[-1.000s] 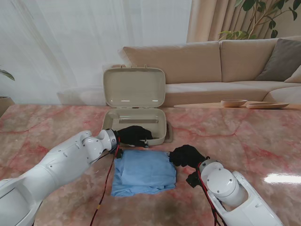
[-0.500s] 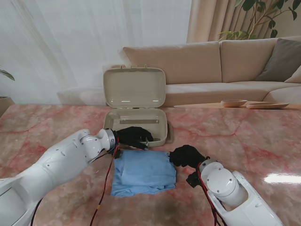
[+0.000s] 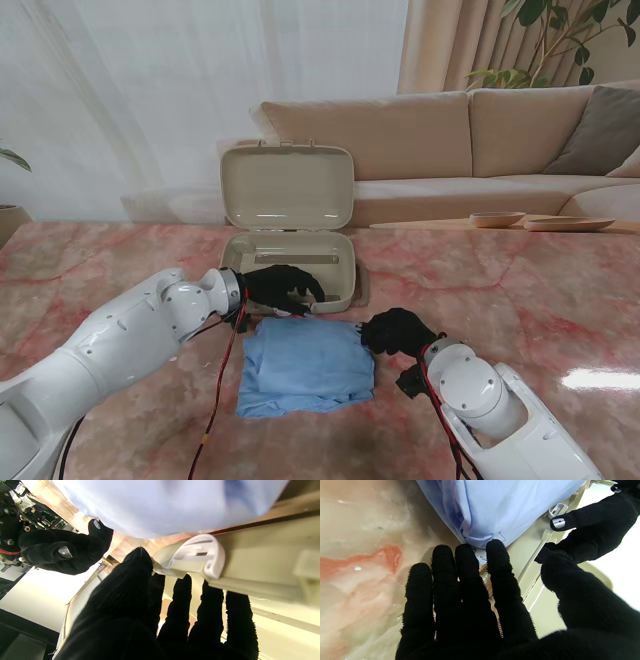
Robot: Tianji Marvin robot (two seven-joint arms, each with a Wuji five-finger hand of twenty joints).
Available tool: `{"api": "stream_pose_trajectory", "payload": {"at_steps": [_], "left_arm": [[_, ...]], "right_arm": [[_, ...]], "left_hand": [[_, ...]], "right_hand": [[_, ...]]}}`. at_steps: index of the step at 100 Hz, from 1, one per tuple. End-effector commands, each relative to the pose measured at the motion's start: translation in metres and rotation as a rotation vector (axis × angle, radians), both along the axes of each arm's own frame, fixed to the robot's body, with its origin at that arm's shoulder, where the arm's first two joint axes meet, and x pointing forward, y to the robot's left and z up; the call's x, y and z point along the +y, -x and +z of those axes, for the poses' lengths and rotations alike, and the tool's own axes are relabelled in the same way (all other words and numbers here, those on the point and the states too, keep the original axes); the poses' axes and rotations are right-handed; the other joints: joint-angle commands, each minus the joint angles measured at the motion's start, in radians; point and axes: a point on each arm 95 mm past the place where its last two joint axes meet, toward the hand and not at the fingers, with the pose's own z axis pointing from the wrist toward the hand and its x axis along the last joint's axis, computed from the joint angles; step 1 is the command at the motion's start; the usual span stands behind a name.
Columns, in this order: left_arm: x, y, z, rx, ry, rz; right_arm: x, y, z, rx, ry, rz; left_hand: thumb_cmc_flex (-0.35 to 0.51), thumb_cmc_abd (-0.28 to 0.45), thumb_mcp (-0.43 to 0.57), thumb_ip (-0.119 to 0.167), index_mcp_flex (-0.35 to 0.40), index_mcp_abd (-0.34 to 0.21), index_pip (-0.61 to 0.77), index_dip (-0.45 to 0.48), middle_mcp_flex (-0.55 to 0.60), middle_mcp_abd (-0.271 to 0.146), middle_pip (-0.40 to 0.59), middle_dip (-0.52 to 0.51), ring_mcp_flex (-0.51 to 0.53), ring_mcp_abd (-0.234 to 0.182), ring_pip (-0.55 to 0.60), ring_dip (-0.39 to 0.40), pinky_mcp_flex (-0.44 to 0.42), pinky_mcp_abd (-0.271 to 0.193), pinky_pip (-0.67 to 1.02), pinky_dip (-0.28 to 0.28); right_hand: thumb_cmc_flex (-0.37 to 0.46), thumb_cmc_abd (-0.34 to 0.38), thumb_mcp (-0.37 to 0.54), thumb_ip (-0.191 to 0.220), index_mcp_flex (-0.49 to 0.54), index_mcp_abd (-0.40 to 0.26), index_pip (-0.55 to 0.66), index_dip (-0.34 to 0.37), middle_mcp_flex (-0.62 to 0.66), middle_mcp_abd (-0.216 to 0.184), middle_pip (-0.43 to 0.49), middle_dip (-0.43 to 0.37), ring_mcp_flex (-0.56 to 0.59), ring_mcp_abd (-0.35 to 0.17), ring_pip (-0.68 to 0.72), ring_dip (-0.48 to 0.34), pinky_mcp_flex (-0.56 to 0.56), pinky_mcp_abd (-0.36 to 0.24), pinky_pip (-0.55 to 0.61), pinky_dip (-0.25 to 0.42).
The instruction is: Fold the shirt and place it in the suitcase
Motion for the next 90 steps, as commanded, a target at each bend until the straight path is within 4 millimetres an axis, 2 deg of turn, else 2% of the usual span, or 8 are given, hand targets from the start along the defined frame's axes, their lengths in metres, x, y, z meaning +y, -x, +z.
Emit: {"api": "stream_pose_trajectory", "payload": {"at_steps": [1, 33, 42, 44, 55, 57, 58, 90], "left_arm": [[0.004, 0.000, 0.002, -0.001, -0.008, 0.010], [0.011, 0.017, 0.030, -0.023, -0.005, 0.081], [0.016, 0.029, 0.039, -0.024, -0.011, 0.126], [0.017, 0.033, 0.041, -0.023, -0.014, 0.136], [0.025, 0.054, 0.051, -0.025, -0.048, 0.185], [0.027, 0.058, 0.052, -0.024, -0.053, 0.196], [0.027, 0.060, 0.052, -0.023, -0.055, 0.202], [0.035, 0.117, 0.053, -0.055, -0.039, 0.337]], "right_arm": [[0.001, 0.003, -0.005, 0.024, -0.002, 0.007], [0.003, 0.004, 0.006, -0.017, 0.004, 0.015], [0.004, 0.006, 0.011, -0.037, 0.008, 0.019], [0.005, 0.006, 0.012, -0.042, 0.009, 0.020], [0.006, 0.008, 0.018, -0.075, 0.021, 0.023], [0.007, 0.008, 0.018, -0.082, 0.023, 0.023], [0.007, 0.009, 0.019, -0.085, 0.024, 0.023], [0.025, 0.018, 0.023, -0.191, 0.050, 0.039]], "left_hand": [[-0.046, 0.032, 0.038, 0.030, -0.021, -0.035, -0.018, 0.010, -0.033, 0.003, -0.016, -0.011, -0.040, 0.018, -0.033, -0.016, -0.018, 0.008, -0.031, -0.017], [-0.053, 0.061, 0.017, 0.029, -0.025, -0.035, -0.034, 0.012, -0.044, 0.006, -0.030, -0.019, -0.054, 0.019, -0.048, -0.029, -0.030, 0.004, -0.044, -0.023], [-0.012, 0.072, -0.049, 0.026, -0.015, -0.033, -0.042, 0.021, -0.043, 0.010, -0.034, -0.022, -0.054, 0.022, -0.046, -0.032, -0.032, 0.003, -0.046, -0.021], [0.033, 0.088, -0.131, 0.029, -0.009, -0.033, -0.049, 0.033, -0.043, 0.012, -0.035, -0.021, -0.054, 0.024, -0.046, -0.029, -0.033, 0.003, -0.047, -0.018], [0.040, 0.094, -0.160, 0.023, -0.002, -0.030, -0.053, 0.033, -0.041, 0.015, -0.039, -0.022, -0.052, 0.029, -0.044, -0.028, -0.033, 0.006, -0.046, -0.017], [0.126, 0.135, -0.329, 0.043, 0.005, -0.028, -0.069, 0.050, -0.038, 0.019, -0.043, -0.020, -0.050, 0.029, -0.046, -0.021, -0.032, 0.006, -0.047, -0.014], [0.132, 0.138, -0.342, 0.044, 0.007, -0.027, -0.069, 0.051, -0.037, 0.019, -0.043, -0.020, -0.050, 0.030, -0.046, -0.021, -0.033, 0.006, -0.047, -0.014], [0.067, 0.210, -0.401, 0.045, 0.029, 0.007, -0.134, 0.029, -0.020, 0.047, -0.080, -0.025, -0.057, 0.063, -0.056, -0.021, -0.051, 0.028, -0.068, -0.012]], "right_hand": [[-0.014, -0.007, 0.002, 0.016, 0.019, -0.012, -0.010, 0.009, 0.008, -0.001, 0.007, -0.007, -0.005, -0.006, 0.011, -0.006, 0.008, -0.021, 0.023, -0.010], [-0.011, -0.004, -0.007, 0.017, 0.015, -0.015, -0.012, 0.011, 0.002, -0.003, 0.016, -0.006, -0.008, -0.009, 0.019, -0.002, 0.007, -0.023, 0.028, -0.002], [-0.010, -0.007, -0.009, 0.017, 0.015, -0.015, -0.012, 0.011, 0.000, -0.001, 0.015, -0.007, -0.007, -0.008, 0.021, -0.001, 0.007, -0.023, 0.027, -0.001], [-0.010, -0.009, -0.009, 0.018, 0.015, -0.015, -0.012, 0.011, 0.001, -0.001, 0.015, -0.007, -0.007, -0.008, 0.022, -0.001, 0.007, -0.023, 0.027, -0.001], [-0.009, -0.031, -0.005, 0.020, 0.012, -0.014, -0.013, 0.012, 0.001, 0.000, 0.013, -0.009, -0.008, -0.002, 0.023, 0.000, 0.007, -0.014, 0.026, 0.001], [-0.008, -0.038, -0.002, 0.020, 0.010, -0.013, -0.014, 0.012, -0.002, 0.001, 0.011, -0.010, -0.009, 0.000, 0.022, 0.000, 0.007, -0.012, 0.025, 0.001], [-0.008, -0.040, -0.001, 0.020, 0.009, -0.013, -0.014, 0.011, -0.002, 0.000, 0.010, -0.011, -0.008, 0.000, 0.022, 0.000, 0.007, -0.012, 0.025, 0.002], [-0.014, -0.192, 0.102, 0.015, -0.082, 0.010, -0.070, 0.002, -0.092, 0.005, -0.016, -0.018, -0.064, -0.002, -0.008, -0.004, -0.031, -0.016, -0.018, 0.000]]}}
